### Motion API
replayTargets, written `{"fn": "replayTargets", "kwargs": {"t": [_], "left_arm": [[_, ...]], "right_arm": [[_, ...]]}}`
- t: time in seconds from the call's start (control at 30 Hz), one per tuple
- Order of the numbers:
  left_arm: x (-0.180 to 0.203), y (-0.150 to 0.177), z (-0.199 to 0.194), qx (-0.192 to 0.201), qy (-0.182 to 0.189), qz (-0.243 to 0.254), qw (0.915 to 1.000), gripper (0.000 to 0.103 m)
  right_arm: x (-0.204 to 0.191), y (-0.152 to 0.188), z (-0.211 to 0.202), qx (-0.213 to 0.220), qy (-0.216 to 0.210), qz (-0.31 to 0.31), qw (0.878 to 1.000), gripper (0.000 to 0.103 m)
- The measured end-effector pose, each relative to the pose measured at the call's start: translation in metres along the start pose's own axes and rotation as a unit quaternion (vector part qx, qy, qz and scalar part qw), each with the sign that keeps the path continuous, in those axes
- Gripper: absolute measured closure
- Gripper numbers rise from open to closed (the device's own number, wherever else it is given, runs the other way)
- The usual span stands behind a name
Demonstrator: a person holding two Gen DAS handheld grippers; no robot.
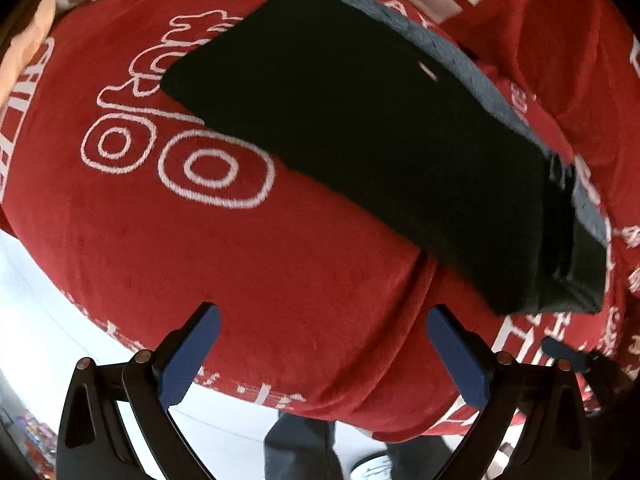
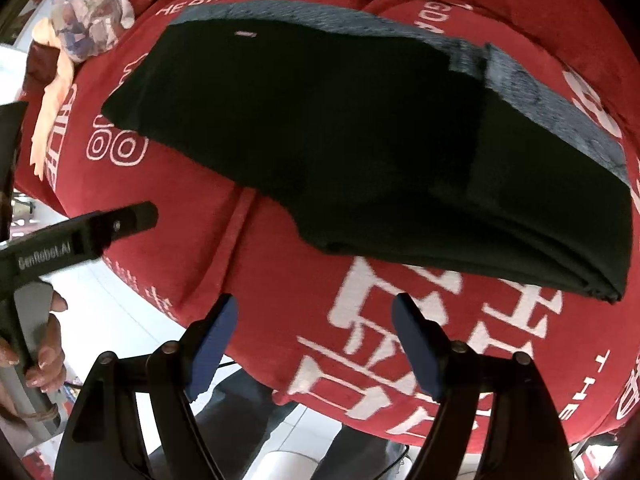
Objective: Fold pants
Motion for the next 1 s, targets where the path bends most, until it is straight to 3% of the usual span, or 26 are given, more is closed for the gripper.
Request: {"fn": "replayTargets", "kwargs": {"t": [0.27, 0.43, 1.0], "left_arm": [[-0.018, -0.037, -0.011, 0.043, 0.043, -0.035, 0.9975, 0.0], [-0.029, -0.052, -0.012, 0.05, 0.021, -0.046, 0.9975, 0.0], [-0.02, -0.055, -0.009, 0.042, 0.02, -0.043, 0.998, 0.0]], "right_arm": [[-0.019, -0.007, 0.009, -0.013, -0.004, -0.015, 1.0, 0.021], [-0.02, -0.011, 0.014, -0.019, -0.001, -0.014, 1.0, 0.021], [-0.009, -0.022, 0.006, -0.013, 0.002, -0.002, 1.0, 0.021]]}}
Point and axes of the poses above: each gripper's, at about its wrist camera, not at the fingertips, and z roughly the way its jaws point, x to its right, y to its underside, the point moved 8 cm from there along z, roughly the way its jaws point, and after that the axes turned 6 degrees about y, right-handed, at the moved point
